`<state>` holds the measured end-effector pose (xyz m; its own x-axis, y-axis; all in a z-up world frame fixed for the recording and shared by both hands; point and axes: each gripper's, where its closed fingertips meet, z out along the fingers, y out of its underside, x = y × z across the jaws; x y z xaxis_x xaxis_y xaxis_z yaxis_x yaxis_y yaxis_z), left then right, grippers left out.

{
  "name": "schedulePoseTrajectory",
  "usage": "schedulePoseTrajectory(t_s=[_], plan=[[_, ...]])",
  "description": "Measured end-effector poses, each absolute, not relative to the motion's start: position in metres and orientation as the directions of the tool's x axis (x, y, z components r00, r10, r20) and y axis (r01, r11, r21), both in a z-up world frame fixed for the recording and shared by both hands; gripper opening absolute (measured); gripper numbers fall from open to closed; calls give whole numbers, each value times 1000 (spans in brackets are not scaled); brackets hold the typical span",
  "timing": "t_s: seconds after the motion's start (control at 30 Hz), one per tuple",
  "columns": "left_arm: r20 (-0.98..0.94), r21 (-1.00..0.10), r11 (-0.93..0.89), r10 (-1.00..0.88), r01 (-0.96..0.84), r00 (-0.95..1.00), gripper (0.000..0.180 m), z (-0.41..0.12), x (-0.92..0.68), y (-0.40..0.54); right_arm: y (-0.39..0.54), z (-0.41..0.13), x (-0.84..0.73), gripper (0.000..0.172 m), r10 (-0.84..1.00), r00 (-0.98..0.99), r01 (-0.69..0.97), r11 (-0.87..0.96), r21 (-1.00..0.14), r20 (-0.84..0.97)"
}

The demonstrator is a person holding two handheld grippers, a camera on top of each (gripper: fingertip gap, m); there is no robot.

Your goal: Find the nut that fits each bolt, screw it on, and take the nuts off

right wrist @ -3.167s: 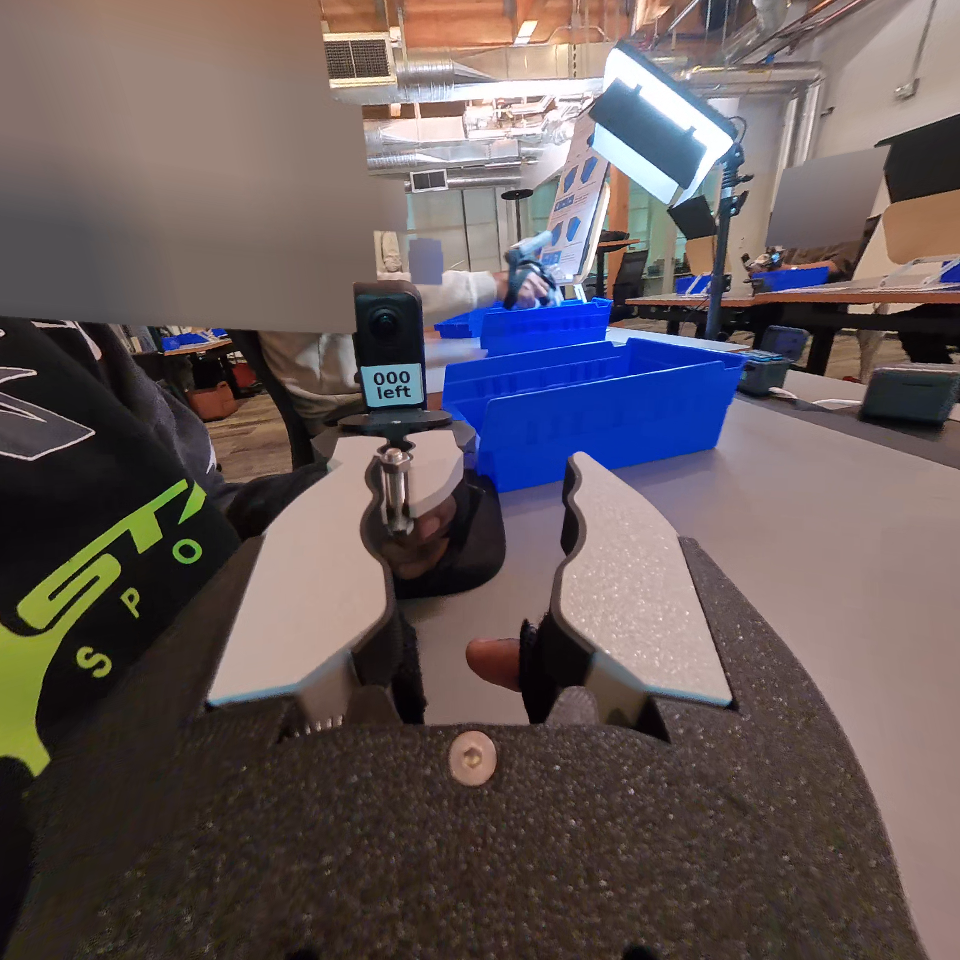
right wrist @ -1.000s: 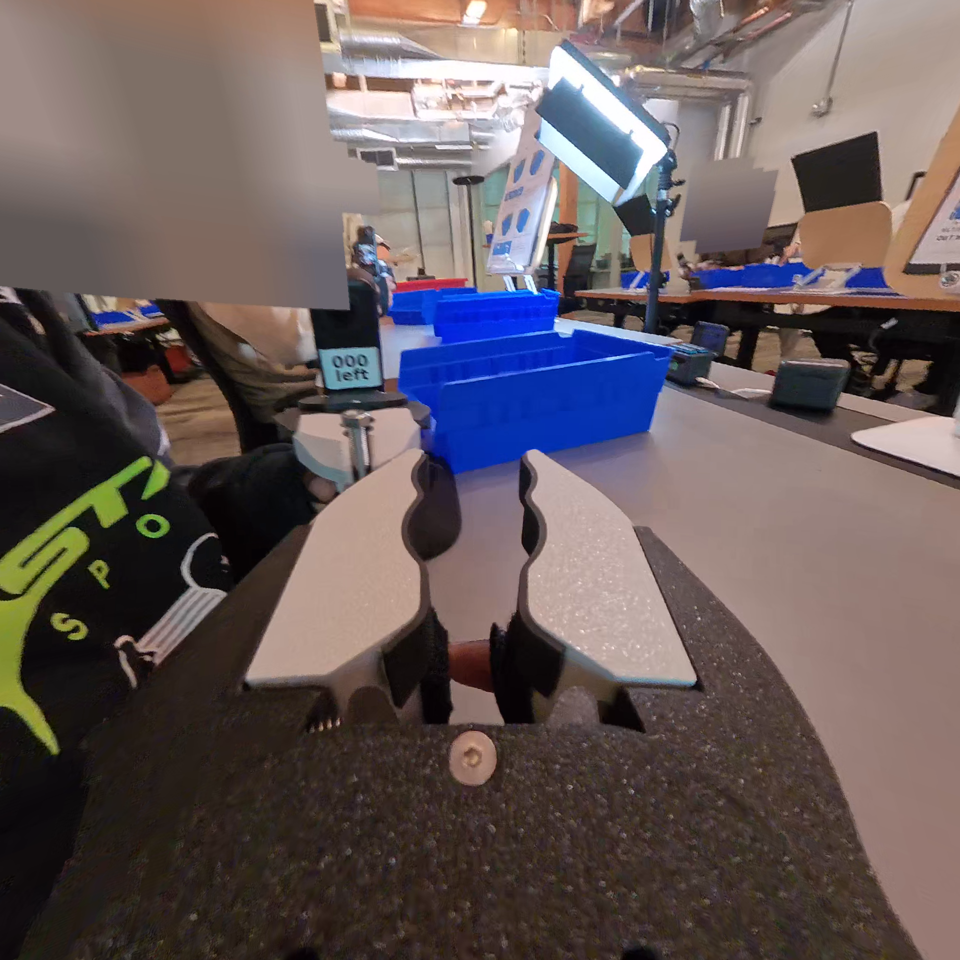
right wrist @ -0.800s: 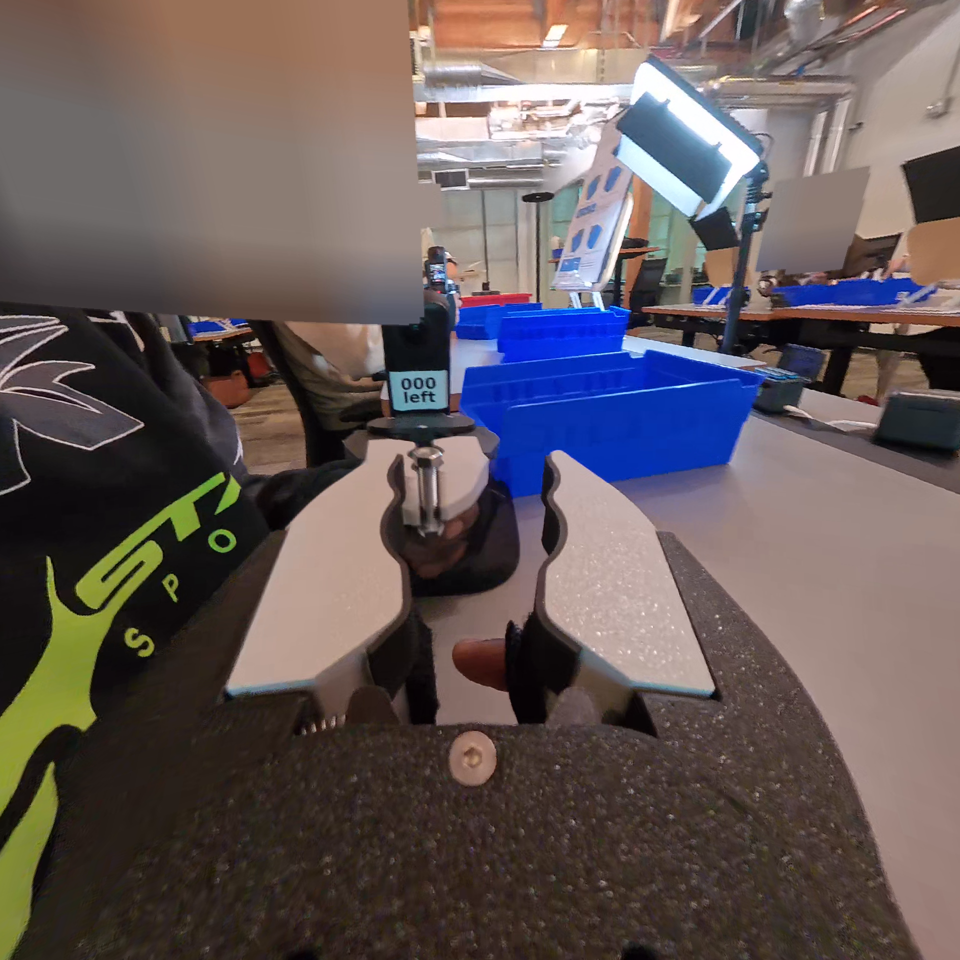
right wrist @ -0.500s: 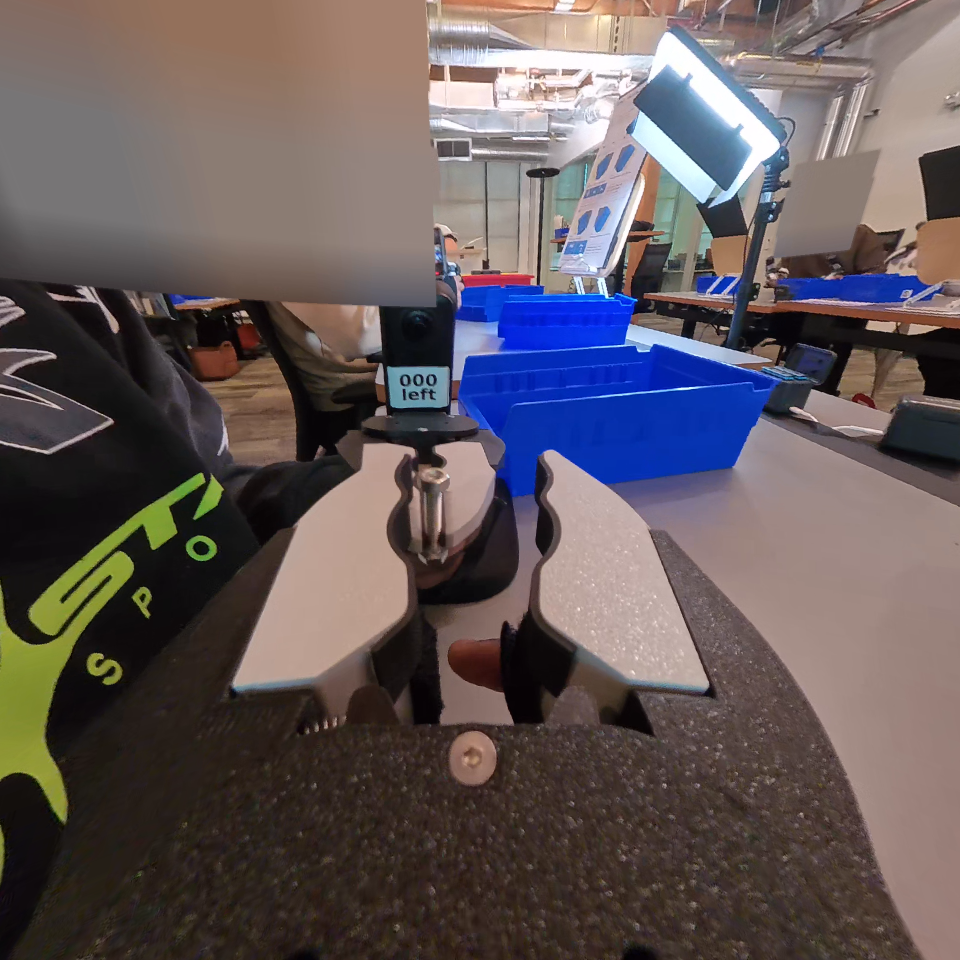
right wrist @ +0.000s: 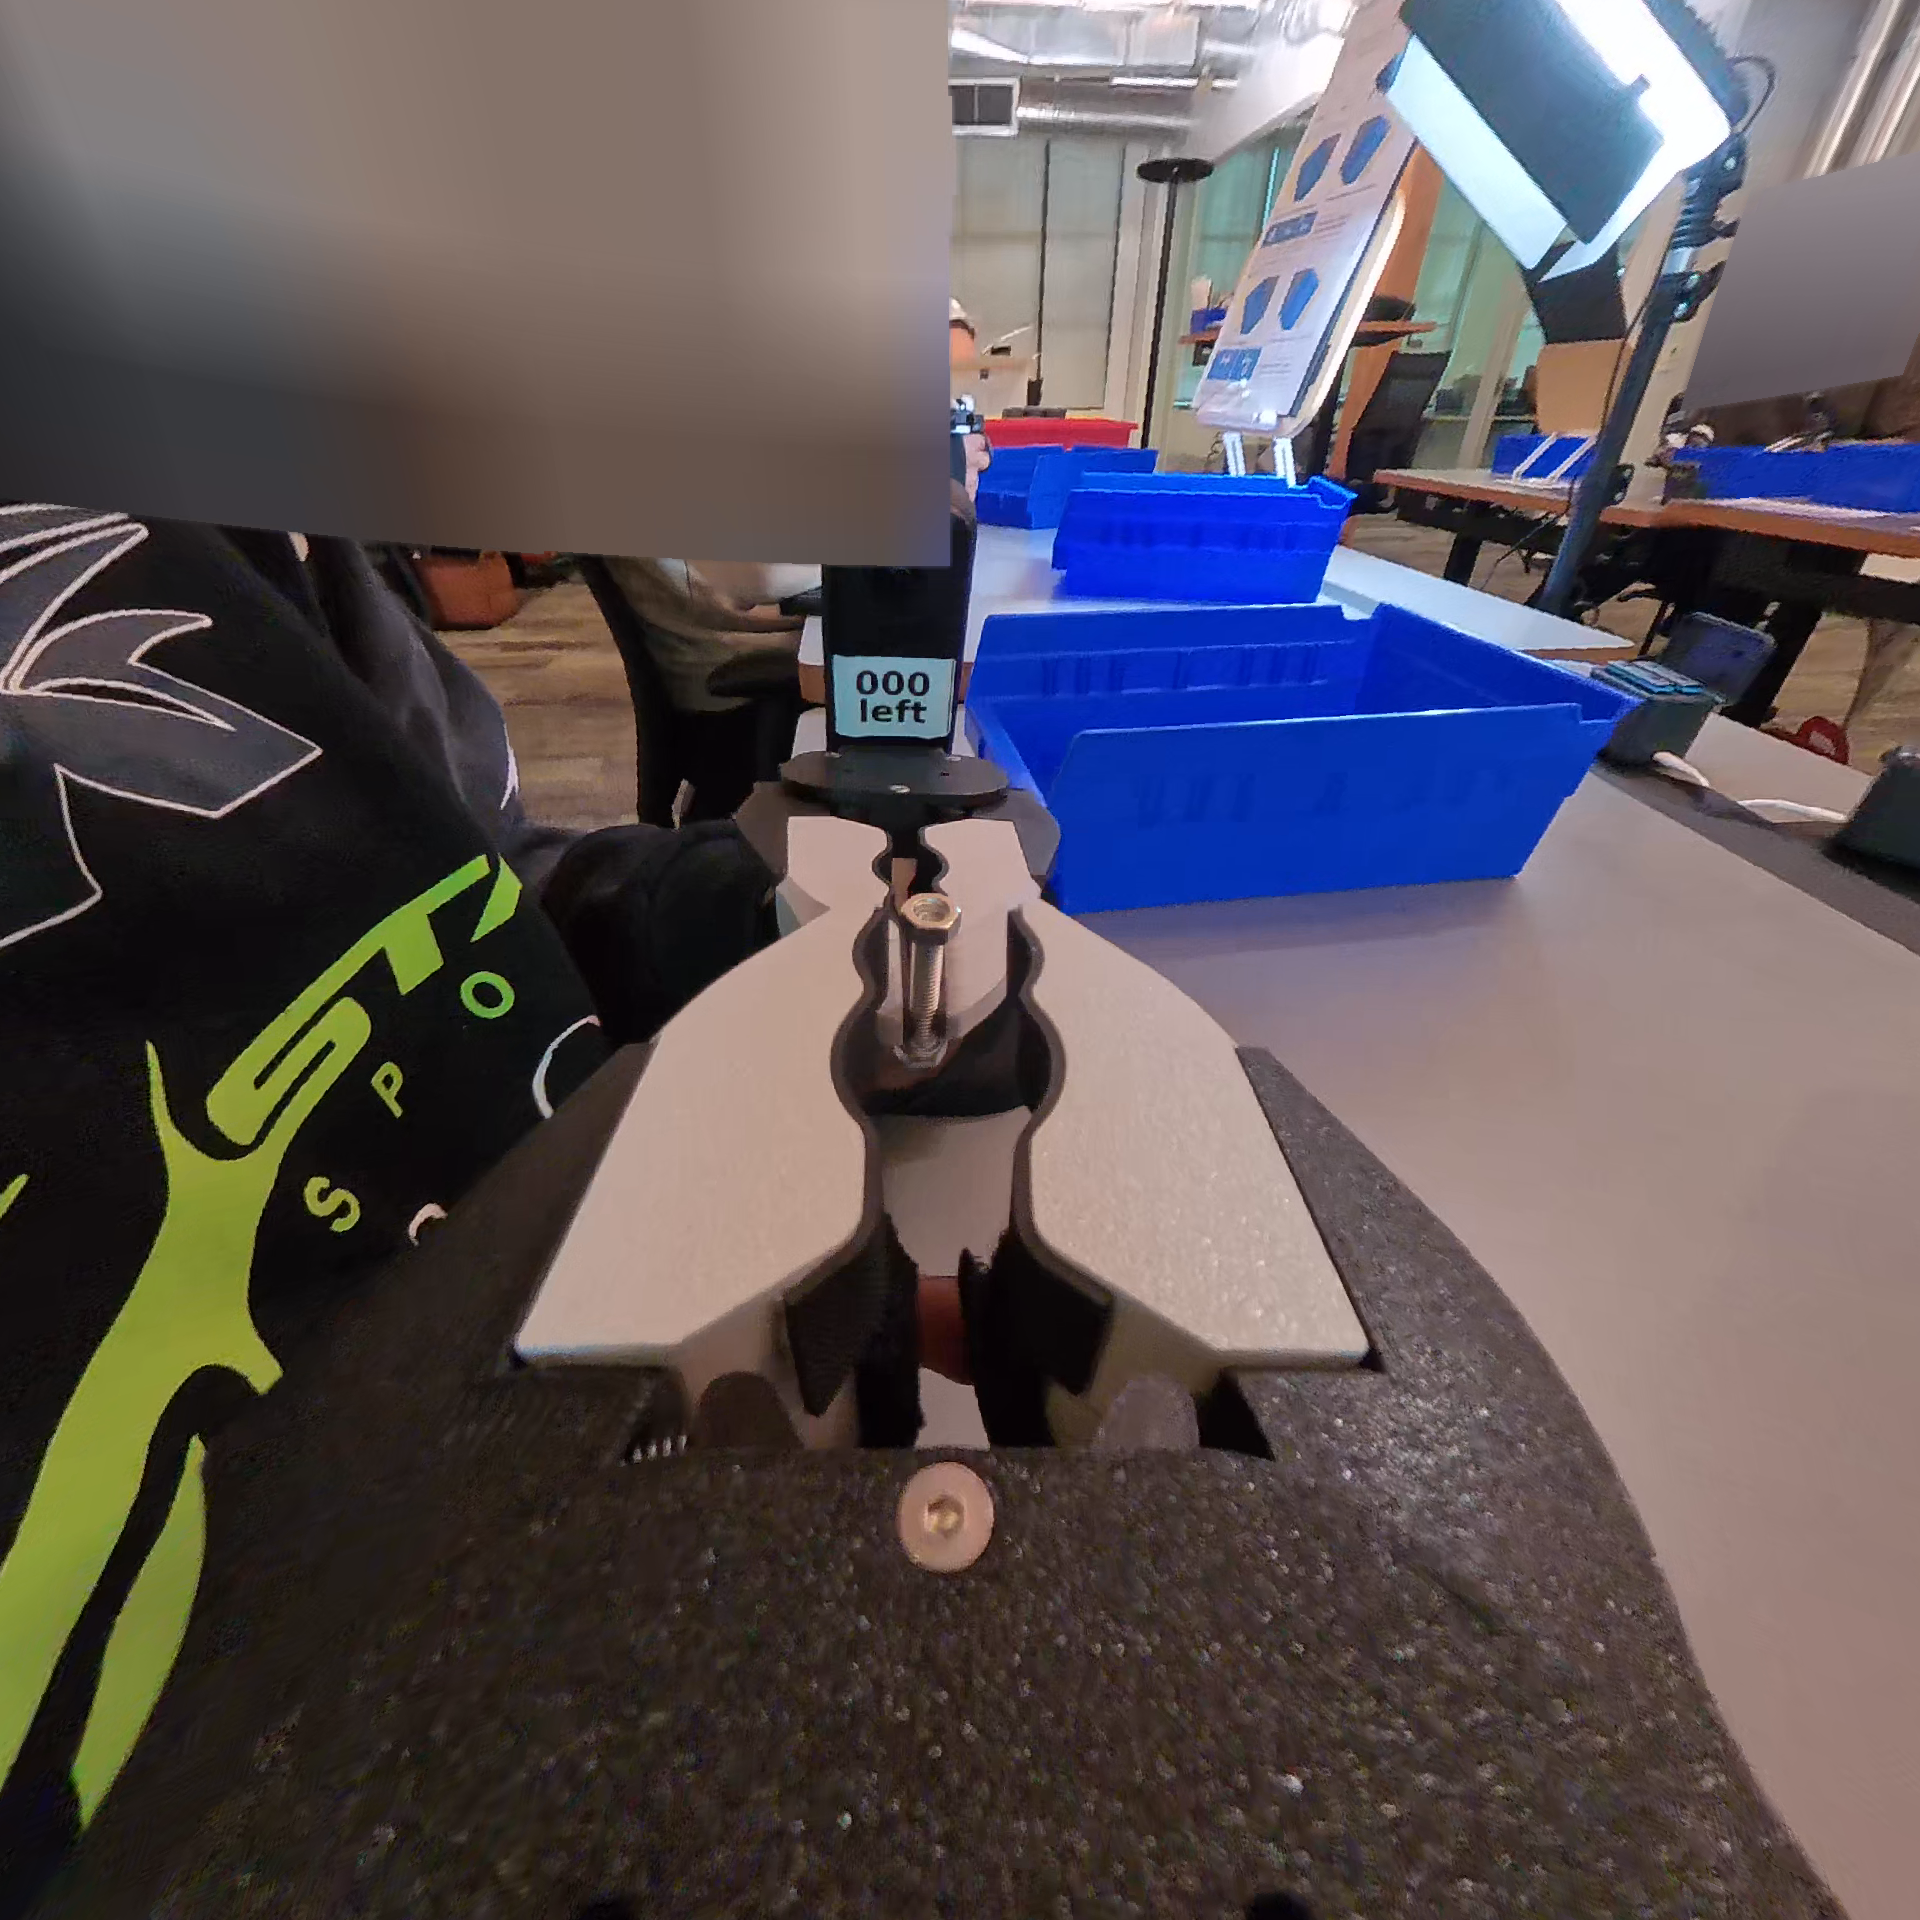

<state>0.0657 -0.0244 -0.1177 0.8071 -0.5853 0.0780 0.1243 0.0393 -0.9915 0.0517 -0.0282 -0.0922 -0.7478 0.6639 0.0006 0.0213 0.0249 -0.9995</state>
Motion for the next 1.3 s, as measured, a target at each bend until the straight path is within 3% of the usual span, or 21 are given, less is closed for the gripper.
schedulePoseTrajectory(t_s=[0.17,0.67,0.8,0.97,1.1,1.2,1.3], plan=[[74,-993,35,-590,117,804,5,-119,67,-24,-32,-94,54,11,644,-764,17,62,-998,27],[225,-964,-87,-770,250,597,5,-116,91,-40,-42,-92,81,11,500,-814,-209,224,-952,297],[392,-902,-260,-827,343,403,5,-117,103,-49,-47,-86,92,11,435,-836,-282,184,-942,335],[373,-903,-208,-813,375,447,5,-112,97,-44,-32,-65,87,11,500,-809,-299,100,-949,308],[298,-934,-65,-682,351,667,5,-112,72,-27,20,-61,67,11,732,-629,-194,177,-965,261],[240,-951,27,-559,307,793,5,-109,51,-21,104,-69,63,11,919,-327,21,241,-970,221],[213,-955,79,-481,284,850,5,-107,38,-20,196,-92,86,12,981,-13,291,191,-937,196]])
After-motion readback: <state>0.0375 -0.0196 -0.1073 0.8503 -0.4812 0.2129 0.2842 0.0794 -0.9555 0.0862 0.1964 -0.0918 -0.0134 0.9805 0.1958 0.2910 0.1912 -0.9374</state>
